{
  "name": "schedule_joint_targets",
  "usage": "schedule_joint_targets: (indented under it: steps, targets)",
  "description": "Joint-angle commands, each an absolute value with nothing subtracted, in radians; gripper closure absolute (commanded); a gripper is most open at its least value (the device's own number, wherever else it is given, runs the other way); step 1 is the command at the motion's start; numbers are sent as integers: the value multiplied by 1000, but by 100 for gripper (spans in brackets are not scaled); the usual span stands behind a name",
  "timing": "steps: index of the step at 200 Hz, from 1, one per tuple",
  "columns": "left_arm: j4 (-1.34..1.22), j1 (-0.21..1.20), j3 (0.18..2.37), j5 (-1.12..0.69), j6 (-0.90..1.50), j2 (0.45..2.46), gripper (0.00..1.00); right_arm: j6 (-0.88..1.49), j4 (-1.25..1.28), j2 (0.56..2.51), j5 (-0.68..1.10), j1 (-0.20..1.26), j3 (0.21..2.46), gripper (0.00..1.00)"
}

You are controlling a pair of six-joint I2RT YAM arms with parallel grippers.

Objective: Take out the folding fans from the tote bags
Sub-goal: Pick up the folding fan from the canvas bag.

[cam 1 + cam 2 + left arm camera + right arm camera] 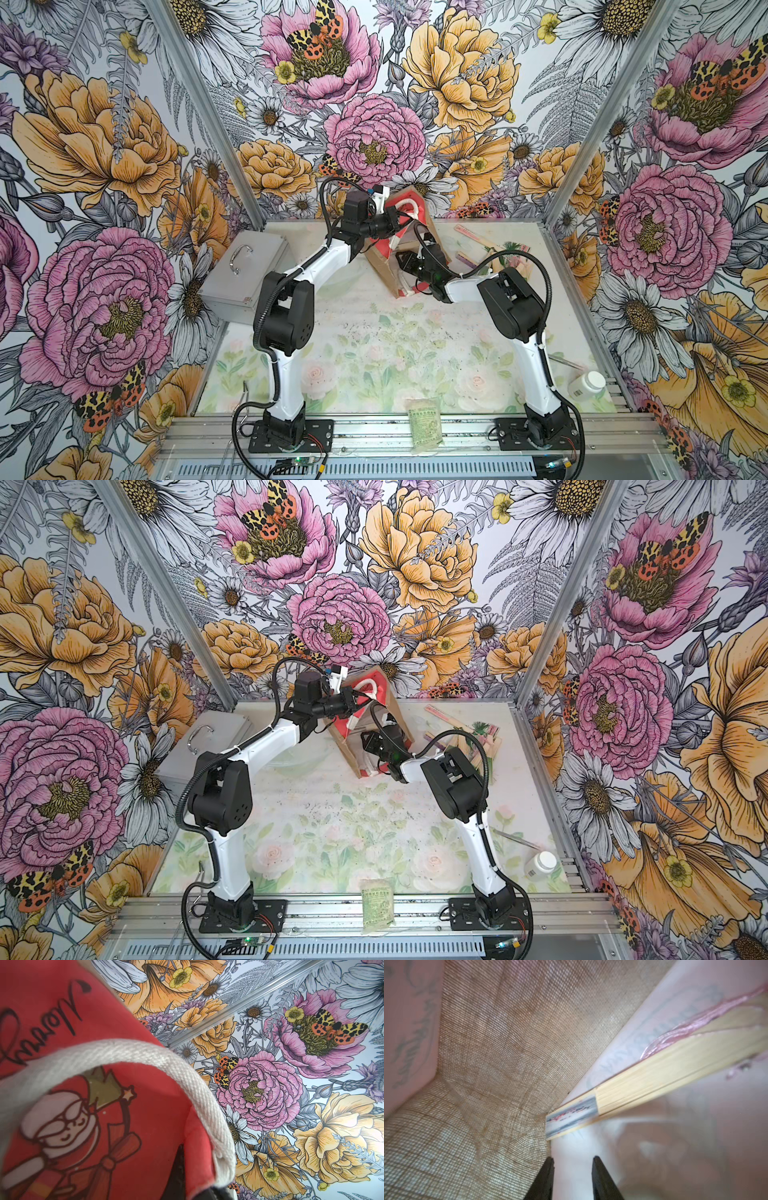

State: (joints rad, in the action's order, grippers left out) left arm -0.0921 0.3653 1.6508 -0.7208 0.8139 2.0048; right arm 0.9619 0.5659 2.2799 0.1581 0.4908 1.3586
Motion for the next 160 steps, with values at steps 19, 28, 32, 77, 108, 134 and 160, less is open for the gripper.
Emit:
schedule_joint_targets:
  steps: [19, 28, 32, 77, 108, 134, 160]
  targets:
    - [-203, 380, 1608, -804, 828, 1961, 100, 1097, 601, 2299, 170, 455, 1409, 65]
    - [-214, 379, 1597, -805, 828, 1952, 100, 1121, 594, 2301, 159, 451, 1411, 65]
    - [-218, 379, 1594, -807, 828, 1950, 100, 1137, 592, 2301, 152, 450, 1409, 65]
    - [-276, 387, 1582, -853, 830, 1932, 100, 1262, 591, 2320, 108, 430, 1402, 59]
    - [-284, 397, 1575, -885, 809, 1915, 100, 1327, 580, 2315, 35, 416, 1382, 55]
    - [-284, 412, 1565, -923, 793, 1893, 100, 1376, 633, 2319, -9, 392, 1368, 49]
    - [-285, 432, 1550, -997, 782, 1870, 100, 1412, 708, 2312, -88, 372, 1330, 44]
